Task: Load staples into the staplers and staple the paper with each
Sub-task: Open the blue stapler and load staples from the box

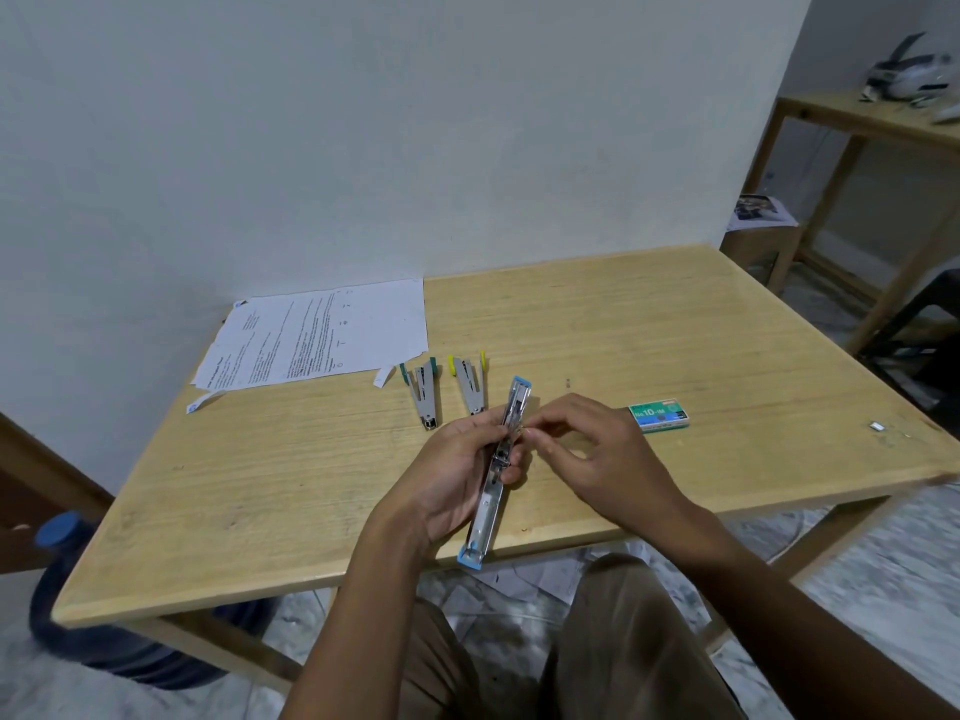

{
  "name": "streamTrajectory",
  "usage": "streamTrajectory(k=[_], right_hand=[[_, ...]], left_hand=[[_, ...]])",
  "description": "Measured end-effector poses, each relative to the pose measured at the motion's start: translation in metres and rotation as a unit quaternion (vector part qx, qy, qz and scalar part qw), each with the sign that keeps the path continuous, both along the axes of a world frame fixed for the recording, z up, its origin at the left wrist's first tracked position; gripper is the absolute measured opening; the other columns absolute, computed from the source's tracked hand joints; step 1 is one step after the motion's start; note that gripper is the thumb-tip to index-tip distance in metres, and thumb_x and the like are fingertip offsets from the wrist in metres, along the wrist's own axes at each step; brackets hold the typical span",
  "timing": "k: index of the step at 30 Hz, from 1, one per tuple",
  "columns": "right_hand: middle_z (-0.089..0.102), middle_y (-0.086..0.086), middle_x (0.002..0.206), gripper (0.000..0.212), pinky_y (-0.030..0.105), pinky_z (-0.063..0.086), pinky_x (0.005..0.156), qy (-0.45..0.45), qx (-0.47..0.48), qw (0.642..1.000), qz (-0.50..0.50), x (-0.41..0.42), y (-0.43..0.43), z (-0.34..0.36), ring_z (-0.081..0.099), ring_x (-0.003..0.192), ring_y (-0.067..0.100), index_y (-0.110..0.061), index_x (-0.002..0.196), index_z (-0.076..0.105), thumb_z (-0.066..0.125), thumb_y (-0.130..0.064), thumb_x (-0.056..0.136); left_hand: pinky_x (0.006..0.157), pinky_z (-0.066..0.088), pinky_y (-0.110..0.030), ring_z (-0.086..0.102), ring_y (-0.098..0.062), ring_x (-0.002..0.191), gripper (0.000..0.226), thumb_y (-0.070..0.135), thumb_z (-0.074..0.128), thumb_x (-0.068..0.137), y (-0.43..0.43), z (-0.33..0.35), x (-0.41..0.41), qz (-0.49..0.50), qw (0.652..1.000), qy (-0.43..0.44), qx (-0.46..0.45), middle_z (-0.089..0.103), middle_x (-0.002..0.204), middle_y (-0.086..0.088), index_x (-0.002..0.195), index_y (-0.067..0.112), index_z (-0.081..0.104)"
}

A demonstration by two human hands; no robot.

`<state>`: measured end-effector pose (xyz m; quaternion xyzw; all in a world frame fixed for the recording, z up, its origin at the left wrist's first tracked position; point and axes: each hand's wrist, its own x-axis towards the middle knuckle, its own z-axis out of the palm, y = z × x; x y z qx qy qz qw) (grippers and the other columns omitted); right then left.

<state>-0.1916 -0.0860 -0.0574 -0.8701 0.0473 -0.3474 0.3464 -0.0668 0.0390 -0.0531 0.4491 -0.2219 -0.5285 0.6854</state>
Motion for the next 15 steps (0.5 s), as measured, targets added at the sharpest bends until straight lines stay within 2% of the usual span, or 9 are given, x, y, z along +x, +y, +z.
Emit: streamTrajectory(k=[6,11,15], right_hand=[[0.068,-0.003,0.094,0.012,0.025,0.054,0.078,0.001,-0.033,0.998,-0.046,0.006,0.002,-0.002,0.064,0.087,0.007,-0.010,0.101,0.074,0.072,-0.012,0.089],[0.056,-0.010,0.096,0.016,0.012,0.043,0.077,0.042,-0.060,0.992,-0.099,0.010,0.001,-0.005,0.057,0.089,0.006,-0.013,0.104,0.075,0.069,-0.020,0.091],[0.053,-0.010,0.093,0.016,0.013,0.040,0.072,0.057,-0.083,0.988,-0.117,0.013,0.004,-0.005,0.054,0.085,0.005,-0.014,0.103,0.075,0.070,-0.020,0.090]], left_hand=[[0.054,0.035,-0.026,0.043,-0.017,0.061,0.029,0.004,0.036,0.100,0.000,0.002,-0.002,0.003,1.000,-0.001,-0.008,0.047,0.070,-0.012,0.111,-0.006,0.061],[0.052,0.038,-0.024,0.047,-0.015,0.060,0.033,0.001,0.037,0.099,0.001,0.000,-0.002,0.002,1.000,-0.001,-0.011,0.052,0.072,-0.010,0.125,-0.013,0.052],[0.050,0.038,-0.023,0.046,-0.015,0.059,0.032,0.001,0.037,0.099,0.001,0.002,-0.002,0.009,1.000,-0.017,-0.006,0.053,0.071,-0.010,0.123,-0.013,0.053]])
